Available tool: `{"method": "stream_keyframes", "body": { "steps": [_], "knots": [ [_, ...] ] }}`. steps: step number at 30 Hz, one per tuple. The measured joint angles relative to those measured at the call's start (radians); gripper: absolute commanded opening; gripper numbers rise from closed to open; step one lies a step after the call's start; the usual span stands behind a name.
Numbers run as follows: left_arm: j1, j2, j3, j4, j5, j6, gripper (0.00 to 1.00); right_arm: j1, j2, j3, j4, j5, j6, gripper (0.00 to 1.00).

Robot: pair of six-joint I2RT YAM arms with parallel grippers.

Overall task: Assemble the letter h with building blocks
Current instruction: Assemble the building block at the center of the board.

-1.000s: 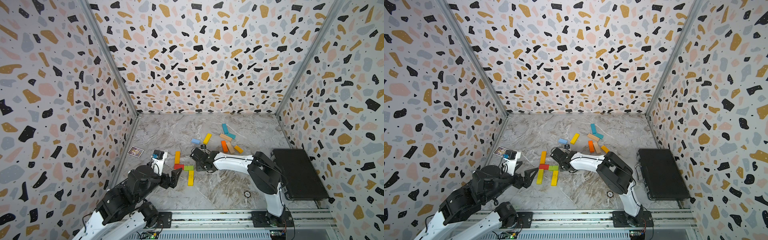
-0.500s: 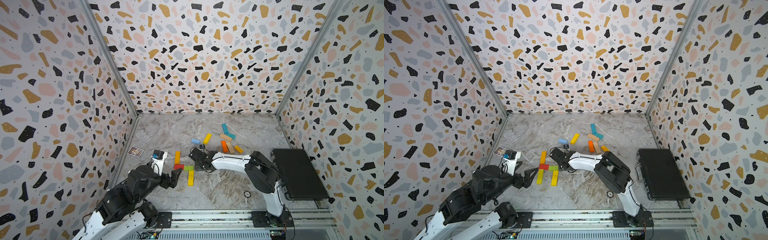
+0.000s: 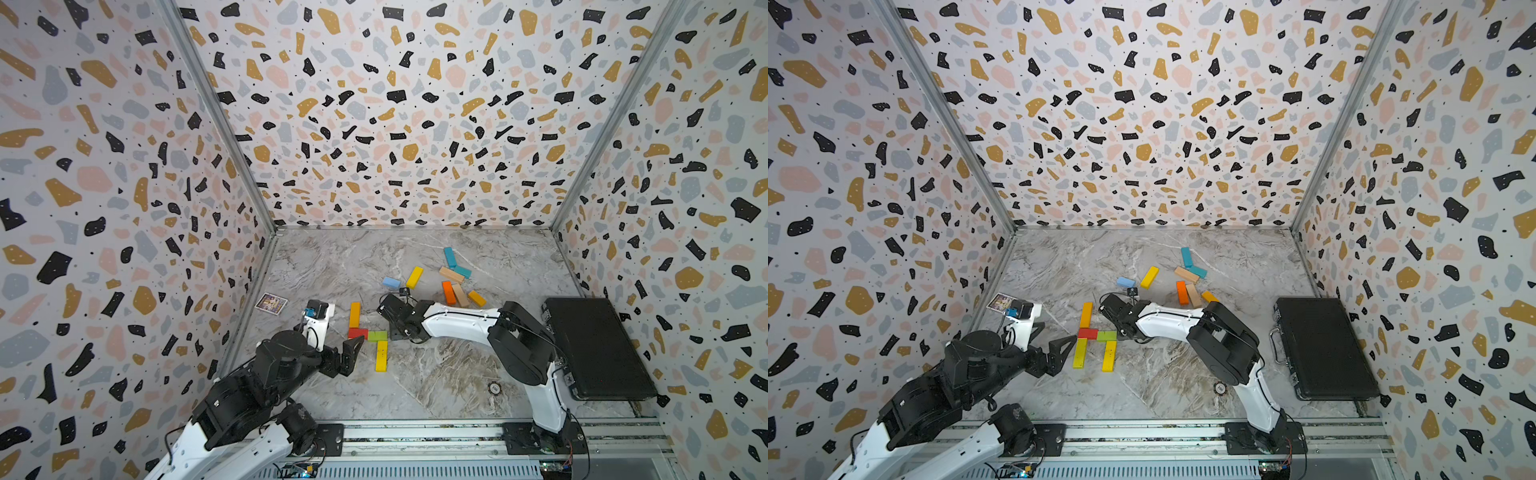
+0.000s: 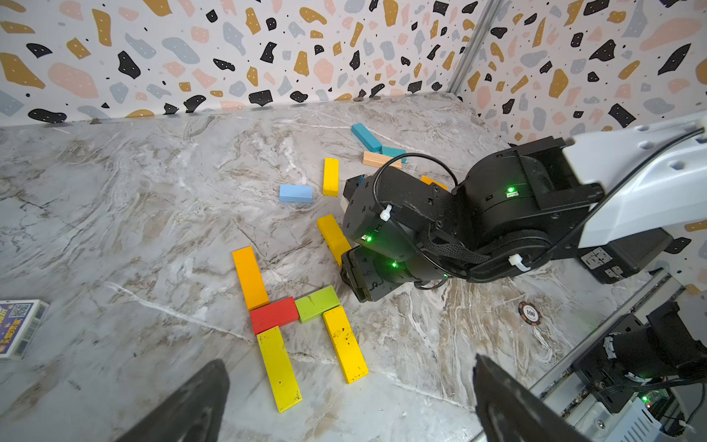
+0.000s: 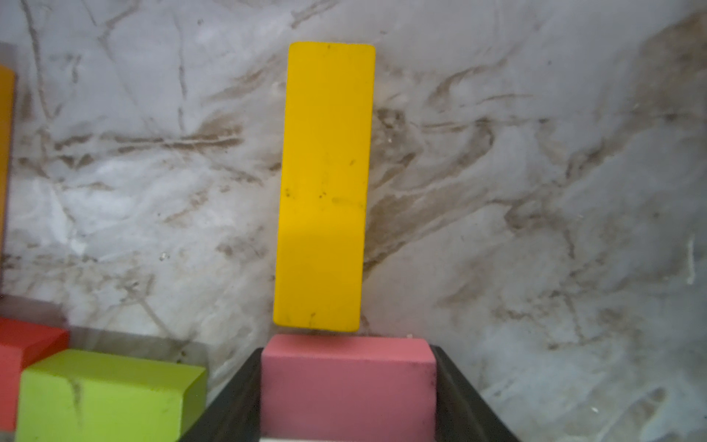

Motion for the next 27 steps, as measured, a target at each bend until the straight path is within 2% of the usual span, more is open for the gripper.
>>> {"method": "stream_keyframes", "body": {
  "steps": [8,21,27],
  "knots": [
    [0.0,0.0,0.0,0.0,0.0,0.0,0.99,-0.006,0.008,0.008,0.0,0.013,0.01,0.66],
    [0.0,0.001,0.0,0.0,0.0,0.004,0.99,-0.011,0.021,0.024,0.013,0.017,0.012,0.83],
    [0.0,0.003,0.0,0.0,0.0,0.004,0.99,-0.021,0.018,0.014,0.047,0.023,0.007,0.85]
  ]
}}
